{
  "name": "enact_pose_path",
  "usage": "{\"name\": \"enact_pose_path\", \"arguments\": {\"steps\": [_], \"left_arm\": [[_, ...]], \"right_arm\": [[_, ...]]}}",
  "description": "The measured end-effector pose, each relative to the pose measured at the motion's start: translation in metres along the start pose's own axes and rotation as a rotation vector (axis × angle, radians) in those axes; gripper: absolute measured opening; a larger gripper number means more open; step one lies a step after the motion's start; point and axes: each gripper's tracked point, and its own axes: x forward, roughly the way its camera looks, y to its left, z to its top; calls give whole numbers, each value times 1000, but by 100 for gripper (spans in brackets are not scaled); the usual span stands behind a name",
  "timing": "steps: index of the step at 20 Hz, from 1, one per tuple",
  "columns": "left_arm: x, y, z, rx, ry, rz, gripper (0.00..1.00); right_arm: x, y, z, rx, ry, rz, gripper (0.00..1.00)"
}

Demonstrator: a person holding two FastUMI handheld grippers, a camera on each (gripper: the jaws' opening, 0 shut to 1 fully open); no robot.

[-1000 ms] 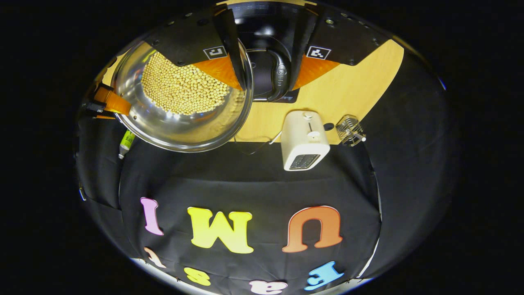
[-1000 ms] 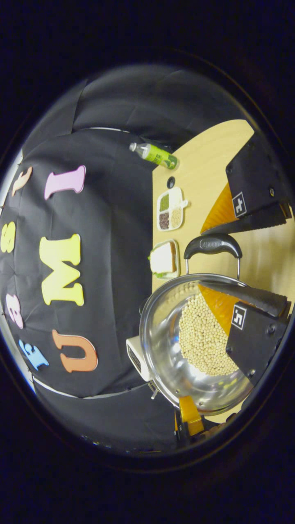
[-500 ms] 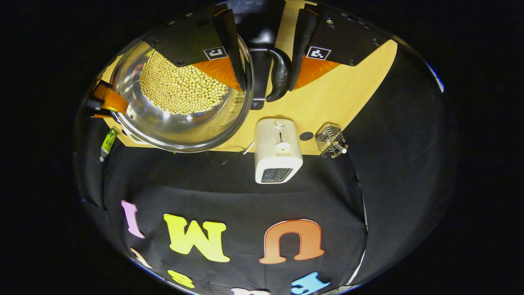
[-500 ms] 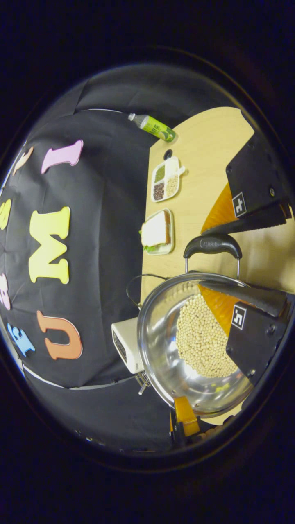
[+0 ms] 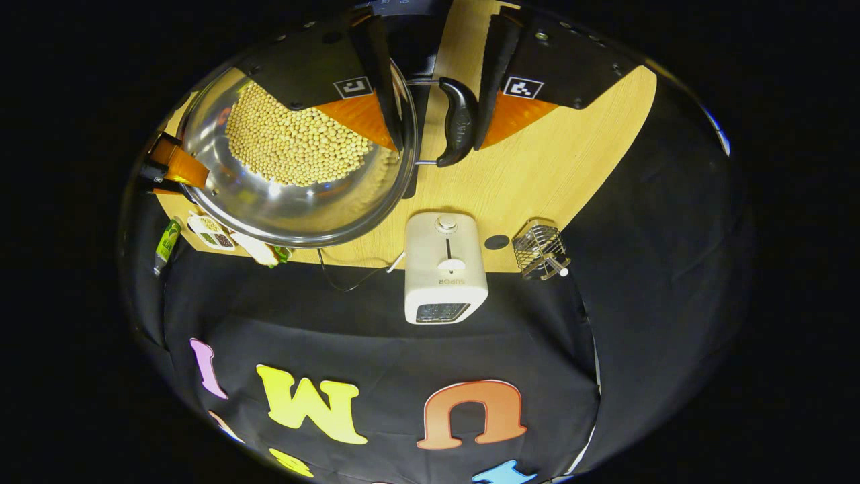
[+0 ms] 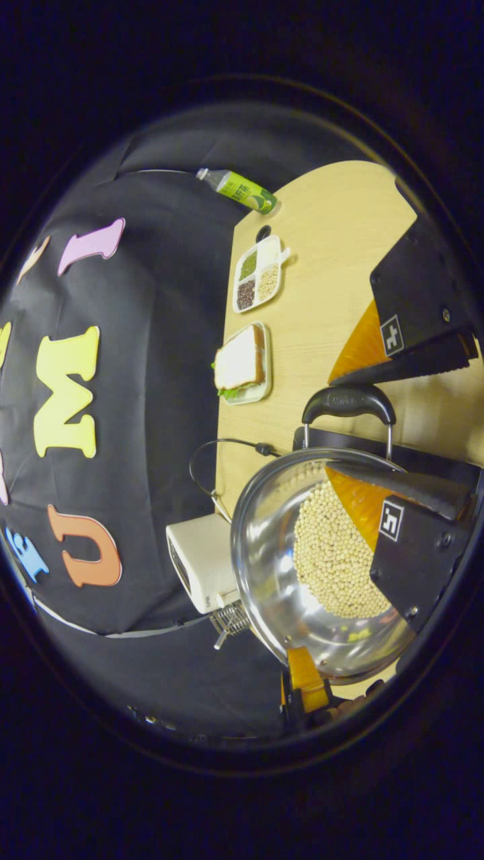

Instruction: First push the handle of the pot to place it horizontally, then grasp the pot with both hands and set it on the induction cooktop.

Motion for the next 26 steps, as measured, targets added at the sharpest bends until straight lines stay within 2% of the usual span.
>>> {"name": "enact_pose_path", "arguments": {"steps": [5, 6, 7, 8, 9, 11, 13, 14, 16, 20, 23, 24, 25, 26], "left_arm": [[1, 1, 0, -6, -1, -9, 56], [1, 1, 0, -12, -1, -8, 46], [1, 1, 0, -20, -2, -7, 56], [0, 1, 0, -24, -7, -6, 59], [0, 2, 1, -31, -14, -1, 60], [-5, 5, 5, -44, -31, 18, 64], [-17, 7, 8, -56, -51, 35, 74], [-24, 4, 12, -57, -73, 37, 81], [-44, 1, 24, -60, -133, 46, 89], [-106, -18, 51, -54, -279, 22, 96], [-157, -41, 62, -58, -356, -6, 96], [-173, -47, 64, -59, -389, -13, 100], [-192, -53, 69, -57, -423, -22, 96], [-209, -60, 71, -55, -451, -32, 96]], "right_arm": [[1, 0, 3, 21, -23, -2, 64], [1, -2, 3, 19, -28, -6, 66], [0, -2, 6, 12, -49, -5, 67], [-1, -1, 9, -4, -72, 2, 73], [-5, -1, 11, -15, -97, 1, 72], [-16, 2, 15, -16, -134, 1, 77], [-31, 7, 18, 4, -162, 28, 78], [-41, 5, 21, 10, -182, 33, 78], [-63, 1, 29, 17, -242, 34, 78], [-125, -11, 47, 34, -385, 12, 78], [-176, -19, 53, 23, -459, -3, 78], [-194, -22, 54, 25, -482, -7, 78], [-214, -25, 57, 25, -514, -10, 77], [-231, -28, 57, 20, -543, -14, 77]]}}
